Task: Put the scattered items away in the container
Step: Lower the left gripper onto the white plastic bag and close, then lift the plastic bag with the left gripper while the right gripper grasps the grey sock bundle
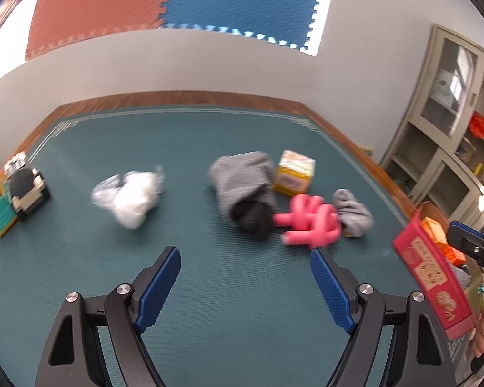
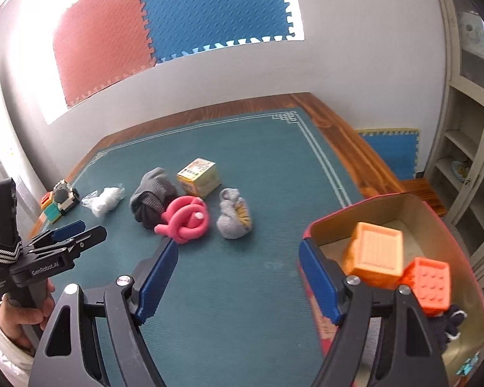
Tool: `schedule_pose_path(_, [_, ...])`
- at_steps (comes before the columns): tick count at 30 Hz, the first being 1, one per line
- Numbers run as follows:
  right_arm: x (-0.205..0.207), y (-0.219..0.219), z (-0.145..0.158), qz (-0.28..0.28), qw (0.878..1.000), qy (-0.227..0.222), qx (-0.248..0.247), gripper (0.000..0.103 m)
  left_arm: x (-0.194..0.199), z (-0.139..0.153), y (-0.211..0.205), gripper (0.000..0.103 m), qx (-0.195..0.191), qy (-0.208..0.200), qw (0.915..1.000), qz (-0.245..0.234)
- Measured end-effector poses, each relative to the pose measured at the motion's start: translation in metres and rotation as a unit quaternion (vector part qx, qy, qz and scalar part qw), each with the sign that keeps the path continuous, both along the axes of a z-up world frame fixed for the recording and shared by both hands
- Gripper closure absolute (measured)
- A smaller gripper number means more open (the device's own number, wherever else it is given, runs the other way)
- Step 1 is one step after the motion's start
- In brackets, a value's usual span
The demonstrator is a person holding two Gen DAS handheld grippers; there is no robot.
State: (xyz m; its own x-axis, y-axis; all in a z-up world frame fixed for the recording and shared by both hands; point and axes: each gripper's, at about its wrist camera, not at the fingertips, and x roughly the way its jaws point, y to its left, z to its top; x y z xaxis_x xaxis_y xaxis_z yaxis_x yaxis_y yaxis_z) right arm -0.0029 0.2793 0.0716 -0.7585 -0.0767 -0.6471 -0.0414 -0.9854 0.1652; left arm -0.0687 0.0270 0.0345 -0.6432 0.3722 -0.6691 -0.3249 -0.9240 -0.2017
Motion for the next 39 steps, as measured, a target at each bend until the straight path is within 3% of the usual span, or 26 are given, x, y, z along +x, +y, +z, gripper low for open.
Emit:
schedule_pose_path(6, [-0.015,-0.013,-0.011,0.013,1.0,-0.009,-0.013,0.023,-0.016,-0.005,-0.04,0.019,-0.002,-0.007,0.9987,0.05])
schedule_pose_path(14, [-0.03,-0.019,-0.028,0.019,0.999,-0.02,-0.031,0.023,-0.056,-0.008,-0.065,0.019,-0.032,-0.003,0.9955,0.09])
schedule_pose_path(24, [-0.038,-0.013,-0.042,0.012,0.999,-0.019,-0.034,0.023,-0.11,-0.033,-0.055,0.019,-0.058,-0.03,0.9933,0.096])
schedule_pose_path(30, [-0.042,-0.014,-0.05,0.011,0.999,-0.015,-0.032,0.023,-0.125,-0.051,-0.05,0.02,-0.054,-0.053,0.9919,0.102])
schedule_pose_path(31, [-0.043,-0.014,-0.051,0.012,0.999,-0.015,-0.031,0.023,-0.125,-0.05,-0.052,0.022,-0.045,-0.049,0.9923,0.104])
schedule_pose_path(34, [-0.044,-0.017,-0.054,0.018,0.999,-0.017,-0.028,0.023,-0.124,-0.047,-0.056,0.047,-0.028,-0.043,0.9932,0.104])
schedule_pose_path(35, [-0.044,-0.018,-0.055,0.02,0.999,-0.017,-0.026,0.023,-0.123,-0.047,-0.057,0.06,-0.024,-0.043,0.9935,0.103])
schedule_pose_path(39, [-0.043,-0.021,-0.056,0.018,1.0,-0.014,-0.015,0.023,-0.118,-0.042,-0.057,0.062,-0.018,-0.03,0.9945,0.099])
